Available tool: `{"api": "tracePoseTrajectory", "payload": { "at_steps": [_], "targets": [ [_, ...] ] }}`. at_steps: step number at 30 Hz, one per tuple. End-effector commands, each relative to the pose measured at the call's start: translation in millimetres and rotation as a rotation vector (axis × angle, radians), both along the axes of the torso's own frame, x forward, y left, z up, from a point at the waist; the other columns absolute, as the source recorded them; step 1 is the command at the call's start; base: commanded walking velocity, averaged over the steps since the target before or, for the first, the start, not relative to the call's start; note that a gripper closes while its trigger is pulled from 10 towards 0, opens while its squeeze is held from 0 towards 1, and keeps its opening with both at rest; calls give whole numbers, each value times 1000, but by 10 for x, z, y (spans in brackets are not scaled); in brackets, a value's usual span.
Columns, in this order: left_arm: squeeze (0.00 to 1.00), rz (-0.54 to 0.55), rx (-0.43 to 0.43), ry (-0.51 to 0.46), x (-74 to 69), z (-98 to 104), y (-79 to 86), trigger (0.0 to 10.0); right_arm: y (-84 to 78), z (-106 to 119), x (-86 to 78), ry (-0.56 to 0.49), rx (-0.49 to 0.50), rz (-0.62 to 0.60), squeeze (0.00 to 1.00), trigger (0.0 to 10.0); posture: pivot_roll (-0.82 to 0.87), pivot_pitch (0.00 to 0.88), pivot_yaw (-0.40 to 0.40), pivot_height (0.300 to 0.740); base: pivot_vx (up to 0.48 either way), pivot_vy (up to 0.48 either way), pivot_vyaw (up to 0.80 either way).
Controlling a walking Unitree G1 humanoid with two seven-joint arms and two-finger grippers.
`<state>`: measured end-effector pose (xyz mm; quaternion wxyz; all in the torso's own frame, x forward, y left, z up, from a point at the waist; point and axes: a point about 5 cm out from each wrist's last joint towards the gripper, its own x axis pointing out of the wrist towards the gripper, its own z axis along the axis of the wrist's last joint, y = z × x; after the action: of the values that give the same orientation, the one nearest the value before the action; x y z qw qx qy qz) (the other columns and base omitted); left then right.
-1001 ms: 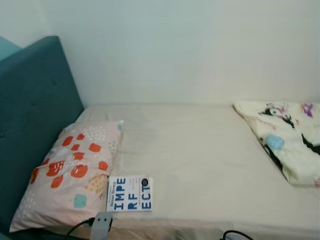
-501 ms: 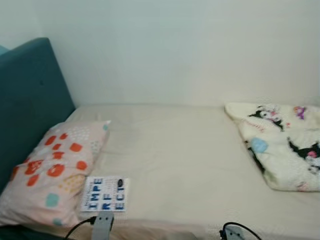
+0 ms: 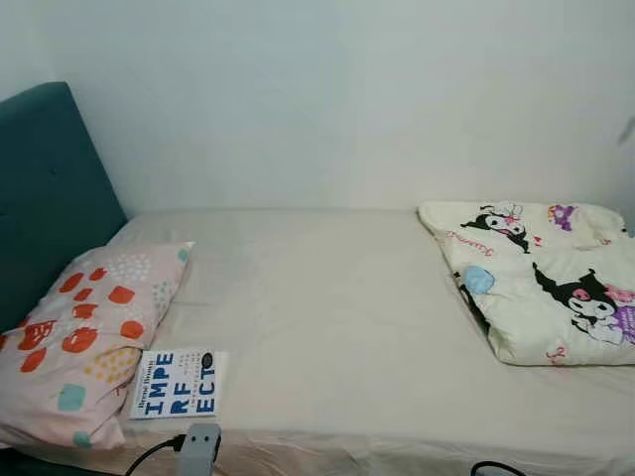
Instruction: Clean up the room
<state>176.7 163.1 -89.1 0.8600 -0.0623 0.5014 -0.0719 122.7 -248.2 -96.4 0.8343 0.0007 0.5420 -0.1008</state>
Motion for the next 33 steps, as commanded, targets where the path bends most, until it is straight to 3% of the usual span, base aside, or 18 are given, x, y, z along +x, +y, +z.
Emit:
{"api": "tracePoseTrajectory", "payload": {
  "at_steps": [1,8,14,33],
  "targets": [
    [0,-6,8,16,-32,-14,21,10000,43,-10,6,2,7,14,0,10000,46,0,-7,731,0,-394,-656],
    [0,-6,7,25,-54,-24,16,10000,237,-24,115,-12,24,21,0,10000,44,0,-9,731,0,-464,-113],
    [0,-4,3,25,-56,-25,14,10000,294,-24,153,-11,31,30,0,10000,43,0,-10,731,0,-465,0],
    [0,-8,2,26,-60,-27,6,10000,71,-7,38,-9,15,22,0,10000,40,0,-11,731,0,-465,0]
  ]
}}
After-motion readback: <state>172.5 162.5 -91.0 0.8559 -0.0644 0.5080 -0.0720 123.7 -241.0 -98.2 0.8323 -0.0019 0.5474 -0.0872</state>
